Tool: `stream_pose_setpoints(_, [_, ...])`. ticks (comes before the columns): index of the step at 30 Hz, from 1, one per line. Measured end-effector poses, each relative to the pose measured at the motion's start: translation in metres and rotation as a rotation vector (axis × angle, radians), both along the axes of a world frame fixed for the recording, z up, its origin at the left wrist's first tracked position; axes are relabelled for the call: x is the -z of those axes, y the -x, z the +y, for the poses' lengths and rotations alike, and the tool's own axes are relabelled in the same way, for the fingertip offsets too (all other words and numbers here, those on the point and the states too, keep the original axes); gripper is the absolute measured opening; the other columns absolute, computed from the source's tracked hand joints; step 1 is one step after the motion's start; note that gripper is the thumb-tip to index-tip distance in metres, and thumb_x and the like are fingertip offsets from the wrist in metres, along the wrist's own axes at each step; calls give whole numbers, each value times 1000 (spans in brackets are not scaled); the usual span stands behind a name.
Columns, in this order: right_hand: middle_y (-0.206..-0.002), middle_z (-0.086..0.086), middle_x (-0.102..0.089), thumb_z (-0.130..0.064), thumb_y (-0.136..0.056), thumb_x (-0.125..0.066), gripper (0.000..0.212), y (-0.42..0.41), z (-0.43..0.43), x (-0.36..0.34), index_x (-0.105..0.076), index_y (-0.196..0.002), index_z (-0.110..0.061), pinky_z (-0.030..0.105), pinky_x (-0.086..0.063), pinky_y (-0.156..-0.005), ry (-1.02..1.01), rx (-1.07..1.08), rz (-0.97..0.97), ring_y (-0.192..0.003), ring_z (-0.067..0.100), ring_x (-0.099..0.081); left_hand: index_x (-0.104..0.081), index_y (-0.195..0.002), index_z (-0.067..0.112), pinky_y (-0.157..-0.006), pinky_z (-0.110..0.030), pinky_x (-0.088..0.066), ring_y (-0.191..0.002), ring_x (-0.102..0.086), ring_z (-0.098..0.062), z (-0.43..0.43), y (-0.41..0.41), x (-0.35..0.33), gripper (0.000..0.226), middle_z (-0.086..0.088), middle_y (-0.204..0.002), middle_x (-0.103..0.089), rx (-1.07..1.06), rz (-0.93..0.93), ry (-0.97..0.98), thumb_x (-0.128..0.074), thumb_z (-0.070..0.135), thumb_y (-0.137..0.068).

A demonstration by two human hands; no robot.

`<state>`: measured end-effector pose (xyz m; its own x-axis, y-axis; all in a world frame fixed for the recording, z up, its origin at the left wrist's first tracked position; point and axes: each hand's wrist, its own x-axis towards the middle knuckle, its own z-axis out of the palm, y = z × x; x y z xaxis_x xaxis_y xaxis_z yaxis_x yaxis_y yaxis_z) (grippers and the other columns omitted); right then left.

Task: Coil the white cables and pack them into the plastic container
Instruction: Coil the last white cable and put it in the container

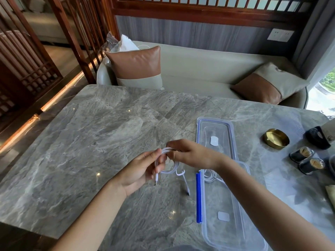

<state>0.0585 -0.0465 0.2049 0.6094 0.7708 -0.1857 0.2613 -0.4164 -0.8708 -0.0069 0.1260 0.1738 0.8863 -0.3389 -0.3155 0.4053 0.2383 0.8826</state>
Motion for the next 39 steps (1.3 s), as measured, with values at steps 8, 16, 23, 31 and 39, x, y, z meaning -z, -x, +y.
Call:
stream_pose_setpoints(8, [-85,17,-51,-7,-96,-46,26,12,4,16,-50,-100,18,51,-47,-82,-217,241,135,-81,27,-52,-54,-62,24,-48,-14,-37,-48,-39,-3,-5,1,10,30,9,-55,-45,-221,-18,228,-45,40,-86])
stream_pose_setpoints(16, [-90,16,-46,-10,-98,-41,24,12,3,22,-51,-84,6,34,-38,-81,-49,199,-183,-83,21,-46,-62,-73,23,-55,-18,-38,-59,-49,-5,-2,4,15,25,5,-67,-60,-49,62,261,-49,38,-87])
stream_pose_setpoints(23, [-73,-3,-48,-17,-99,-40,21,13,0,15,-47,-83,-5,27,-40,-67,69,50,-151,-67,9,-46,-65,-72,21,-52,-18,-34,-57,-49,-6,6,-7,11,39,4,-64,-62,94,123,120,-37,42,-90])
stream_pose_setpoints(31, [-75,-9,-54,-6,-93,-52,11,13,-1,24,-54,-88,-15,12,-42,-66,-280,212,108,-68,-3,-52,-61,-71,22,-51,-17,-35,-53,-42,-4,-1,-11,16,25,10,-59,-48,-56,102,339,-50,37,-87])
stream_pose_setpoints(39, [-72,2,-65,-6,-92,-52,12,21,7,42,-63,-92,-2,16,-53,-66,-505,426,313,-62,5,-63,-54,-68,24,-61,-22,-30,-57,-39,-5,-14,-4,13,32,11,-57,-40,-331,-94,300,-38,40,-91])
